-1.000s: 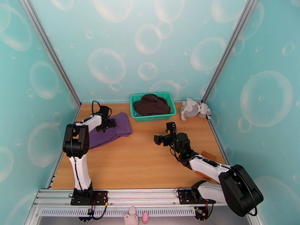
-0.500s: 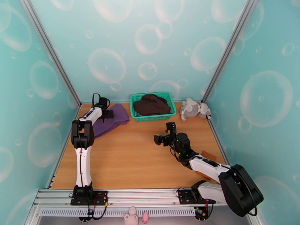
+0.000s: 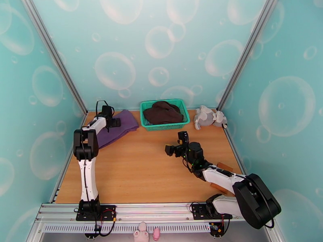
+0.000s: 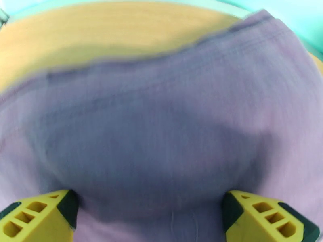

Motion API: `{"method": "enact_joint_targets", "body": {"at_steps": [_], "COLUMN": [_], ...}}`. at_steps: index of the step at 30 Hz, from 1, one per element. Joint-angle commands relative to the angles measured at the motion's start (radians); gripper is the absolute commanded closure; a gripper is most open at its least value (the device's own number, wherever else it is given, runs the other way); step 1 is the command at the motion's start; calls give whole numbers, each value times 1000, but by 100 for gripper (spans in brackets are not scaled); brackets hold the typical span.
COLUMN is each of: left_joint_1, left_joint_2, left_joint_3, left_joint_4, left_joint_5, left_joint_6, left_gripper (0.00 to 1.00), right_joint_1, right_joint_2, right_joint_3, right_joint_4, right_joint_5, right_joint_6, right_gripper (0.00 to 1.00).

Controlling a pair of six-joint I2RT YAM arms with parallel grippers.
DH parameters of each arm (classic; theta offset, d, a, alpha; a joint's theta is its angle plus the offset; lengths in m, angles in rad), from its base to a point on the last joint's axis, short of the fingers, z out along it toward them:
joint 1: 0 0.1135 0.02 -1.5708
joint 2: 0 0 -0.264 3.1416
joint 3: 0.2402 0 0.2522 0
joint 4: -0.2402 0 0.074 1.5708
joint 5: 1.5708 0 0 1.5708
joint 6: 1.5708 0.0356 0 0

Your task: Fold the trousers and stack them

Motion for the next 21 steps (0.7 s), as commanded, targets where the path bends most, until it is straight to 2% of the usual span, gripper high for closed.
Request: {"method": "enact_joint_targets", "body": {"at_steps": [1, 6, 9, 12, 16, 21], "left_joint_1": [19, 78, 132, 173, 192, 207], "left_joint_2": [-195, -308, -283, -247, -191, -91], "left_joint_3": [-166, -377, -423, -434, -391, -254], "left_joint_4": [127, 158, 184, 222, 224, 169], "left_joint_5": [5, 5, 93, 149, 144, 121], "left_joint_6": [-204, -348, -378, -395, -394, -382], "left_gripper": [1, 1, 1, 1, 1, 0], "right_joint_1": [-7, -8, -7, -7, -8, -7], "right_joint_2": [9, 14, 16, 12, 13, 25], "right_joint_3": [35, 37, 41, 40, 39, 46], "right_joint_4": [-1, 0, 0, -3, -4, -6], "right_joint_5": [-28, -41, -52, -53, -45, -51], "right_joint_6": [13, 21, 25, 23, 18, 16], "right_gripper": [1, 1, 1, 1, 1, 1]}}
